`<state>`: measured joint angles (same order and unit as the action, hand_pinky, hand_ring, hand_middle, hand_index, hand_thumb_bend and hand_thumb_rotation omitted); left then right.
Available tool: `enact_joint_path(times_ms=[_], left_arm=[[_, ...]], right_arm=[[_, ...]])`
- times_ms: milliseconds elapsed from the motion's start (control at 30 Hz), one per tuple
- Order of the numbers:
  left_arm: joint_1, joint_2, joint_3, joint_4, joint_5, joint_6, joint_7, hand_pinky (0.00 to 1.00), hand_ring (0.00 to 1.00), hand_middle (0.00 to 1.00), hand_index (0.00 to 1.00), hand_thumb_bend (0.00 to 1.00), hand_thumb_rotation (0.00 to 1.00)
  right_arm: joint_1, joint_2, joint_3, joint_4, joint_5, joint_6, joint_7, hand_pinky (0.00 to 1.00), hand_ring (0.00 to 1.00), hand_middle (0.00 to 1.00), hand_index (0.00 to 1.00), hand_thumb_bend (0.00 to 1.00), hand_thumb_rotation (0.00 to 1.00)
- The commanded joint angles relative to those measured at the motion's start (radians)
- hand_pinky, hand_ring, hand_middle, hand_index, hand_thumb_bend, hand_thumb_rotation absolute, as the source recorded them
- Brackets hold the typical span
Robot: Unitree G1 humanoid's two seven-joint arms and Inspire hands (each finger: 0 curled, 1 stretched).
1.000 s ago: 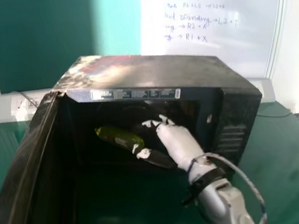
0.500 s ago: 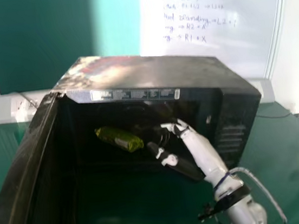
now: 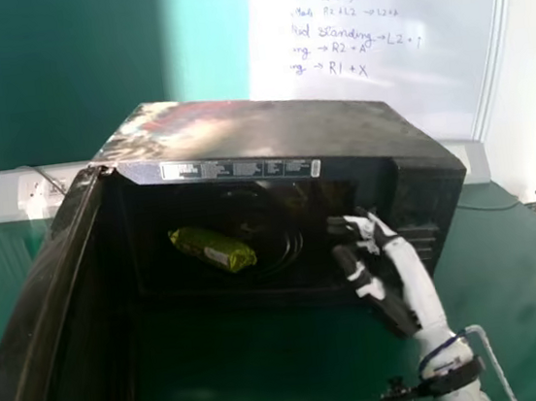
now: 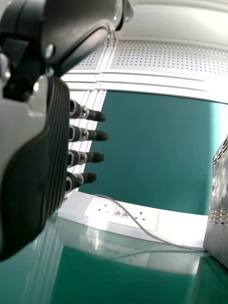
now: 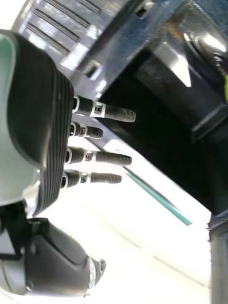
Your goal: Put biscuit inside oven
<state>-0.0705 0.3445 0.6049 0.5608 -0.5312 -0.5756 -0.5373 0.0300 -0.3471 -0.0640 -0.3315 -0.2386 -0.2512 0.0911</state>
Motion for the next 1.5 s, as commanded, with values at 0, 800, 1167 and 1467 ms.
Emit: enact_joint_path(times_ms=[0,800,1167,1467], left_arm=[[0.006,-0.014,0.002,0.013,-0.014,0.007,-0.004,0.74,0.77,0.77,0.79,0.71,0.61],[0.051,-0.067,-0.053,-0.121,-0.016,-0.016,-0.076,0.70,0.75,0.75,0.77,0.75,0.64],[0.110,-0.065,-0.110,-0.222,-0.018,0.044,-0.122,0.72,0.75,0.75,0.77,0.79,0.67],[0.162,-0.063,-0.171,-0.273,-0.001,0.043,-0.213,0.74,0.77,0.77,0.78,0.75,0.67]], right_arm=[[0.023,0.033,-0.024,-0.009,0.018,-0.013,-0.035,0.64,0.70,0.72,0.76,0.84,0.59],[-0.043,0.205,-0.241,0.017,0.097,0.238,-0.306,0.36,0.43,0.48,0.53,0.64,0.86],[-0.069,0.216,-0.253,0.039,0.107,0.276,-0.348,0.36,0.41,0.47,0.51,0.63,0.87],[-0.068,0.214,-0.252,0.043,0.108,0.278,-0.347,0.36,0.41,0.47,0.51,0.64,0.87]])
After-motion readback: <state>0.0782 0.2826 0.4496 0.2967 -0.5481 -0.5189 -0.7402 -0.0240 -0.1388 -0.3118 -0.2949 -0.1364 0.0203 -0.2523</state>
